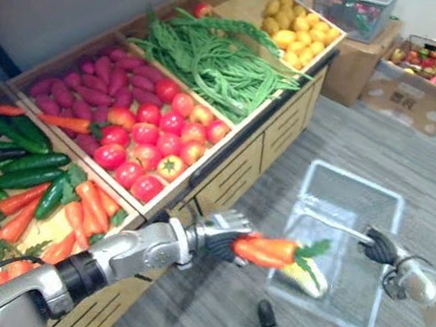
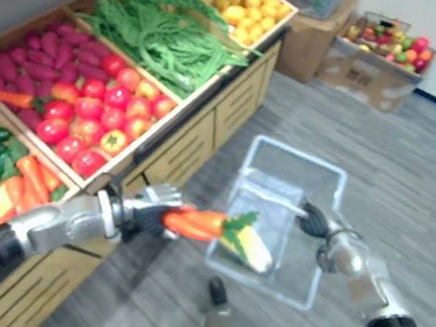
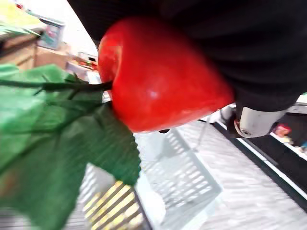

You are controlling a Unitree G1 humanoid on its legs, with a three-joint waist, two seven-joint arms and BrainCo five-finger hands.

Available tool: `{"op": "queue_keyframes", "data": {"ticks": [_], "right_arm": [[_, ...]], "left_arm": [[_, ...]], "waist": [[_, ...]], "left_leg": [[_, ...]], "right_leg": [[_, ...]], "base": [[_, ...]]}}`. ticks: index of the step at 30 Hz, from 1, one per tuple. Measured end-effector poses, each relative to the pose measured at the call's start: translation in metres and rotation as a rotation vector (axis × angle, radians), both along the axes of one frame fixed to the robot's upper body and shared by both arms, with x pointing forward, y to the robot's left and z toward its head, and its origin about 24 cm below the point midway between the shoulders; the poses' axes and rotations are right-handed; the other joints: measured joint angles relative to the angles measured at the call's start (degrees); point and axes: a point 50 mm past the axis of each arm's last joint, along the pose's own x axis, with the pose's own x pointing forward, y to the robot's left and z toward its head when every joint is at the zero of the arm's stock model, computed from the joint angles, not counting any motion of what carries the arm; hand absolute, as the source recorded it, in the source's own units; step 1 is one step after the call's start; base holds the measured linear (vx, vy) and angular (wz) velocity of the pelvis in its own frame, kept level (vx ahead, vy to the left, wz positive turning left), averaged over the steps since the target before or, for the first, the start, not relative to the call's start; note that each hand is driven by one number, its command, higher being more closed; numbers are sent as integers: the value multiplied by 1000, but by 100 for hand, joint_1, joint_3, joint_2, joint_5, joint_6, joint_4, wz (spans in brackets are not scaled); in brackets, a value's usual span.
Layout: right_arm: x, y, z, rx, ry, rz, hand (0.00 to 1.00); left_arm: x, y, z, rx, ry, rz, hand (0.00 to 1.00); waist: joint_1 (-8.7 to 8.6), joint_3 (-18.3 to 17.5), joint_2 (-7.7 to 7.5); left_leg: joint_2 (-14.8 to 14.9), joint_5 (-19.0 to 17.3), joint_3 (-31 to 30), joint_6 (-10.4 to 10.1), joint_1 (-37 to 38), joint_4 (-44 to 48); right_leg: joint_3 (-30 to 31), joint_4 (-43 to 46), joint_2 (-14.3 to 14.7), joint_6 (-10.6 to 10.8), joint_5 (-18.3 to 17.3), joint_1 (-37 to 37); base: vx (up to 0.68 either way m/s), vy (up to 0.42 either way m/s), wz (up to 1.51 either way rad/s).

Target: Pick vegetable in the basket

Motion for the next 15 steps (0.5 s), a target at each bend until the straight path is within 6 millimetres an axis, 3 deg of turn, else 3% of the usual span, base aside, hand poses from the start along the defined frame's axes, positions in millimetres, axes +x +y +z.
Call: {"op": "queue_keyframes", "data": {"ticks": [3,8,11,15], "right_arm": [[3,23,8,5,18,125,100],[15,49,31,20,7,257,100],[16,57,41,12,16,312,100],[15,60,38,34,69,325,100]], "left_arm": [[-6,-17,-3,-26,27,-51,100],[-10,-39,-5,-79,57,-82,100],[-9,-46,-10,-85,84,-76,100],[-9,-53,-17,-77,116,-72,100]], "waist": [[-28,-142,89],[-43,-196,91],[-54,-218,82],[-133,-282,69]], "left_leg": [[170,-190,192,-52,-35,324],[261,-229,521,-35,41,506],[309,-272,621,-50,46,625],[404,-306,702,-65,41,773]], "right_leg": [[72,41,78,0,0,-52],[172,243,186,1,-2,-212],[188,245,210,-18,-24,-254],[212,282,259,-14,-63,-297]], "base": [[7,-20,-26],[-29,-7,-22],[-71,-42,-18],[-55,-49,-11]]}}
